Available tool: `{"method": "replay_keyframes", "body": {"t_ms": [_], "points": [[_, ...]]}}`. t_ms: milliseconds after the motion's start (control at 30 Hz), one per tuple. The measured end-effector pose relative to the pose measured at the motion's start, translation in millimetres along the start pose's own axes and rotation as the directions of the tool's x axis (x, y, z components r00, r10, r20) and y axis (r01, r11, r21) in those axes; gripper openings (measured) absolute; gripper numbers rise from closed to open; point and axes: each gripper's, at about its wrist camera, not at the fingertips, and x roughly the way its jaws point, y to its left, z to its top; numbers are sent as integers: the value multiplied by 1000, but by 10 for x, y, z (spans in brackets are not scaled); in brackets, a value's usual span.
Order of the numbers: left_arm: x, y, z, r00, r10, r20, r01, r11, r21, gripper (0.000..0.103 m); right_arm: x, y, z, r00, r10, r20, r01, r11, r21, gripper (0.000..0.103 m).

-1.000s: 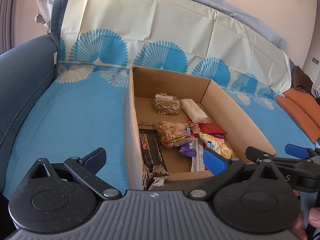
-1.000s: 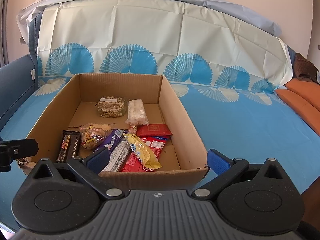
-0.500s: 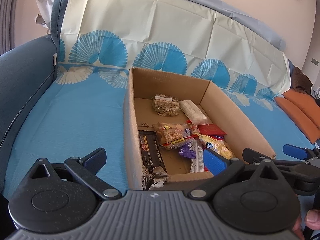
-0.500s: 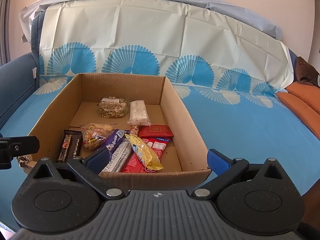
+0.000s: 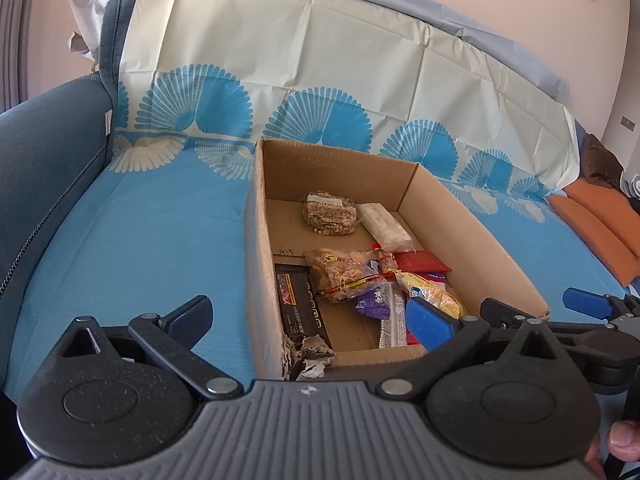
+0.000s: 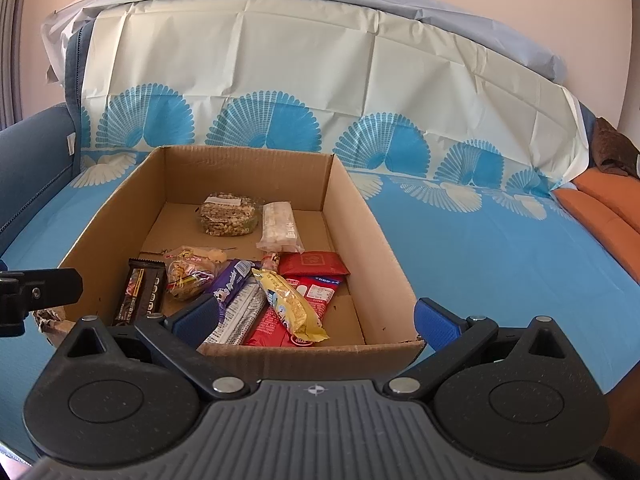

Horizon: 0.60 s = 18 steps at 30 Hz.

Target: Organize snacks

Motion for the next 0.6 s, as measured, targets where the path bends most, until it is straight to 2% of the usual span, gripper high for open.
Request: {"method": "replay_keyframes", "body": {"t_ms": [600], "points": [[-5,-28,-13,1000,-3,27,2,1000,19,103,11,26,3,1000,0,-1,0,1000,-6,102]]}}
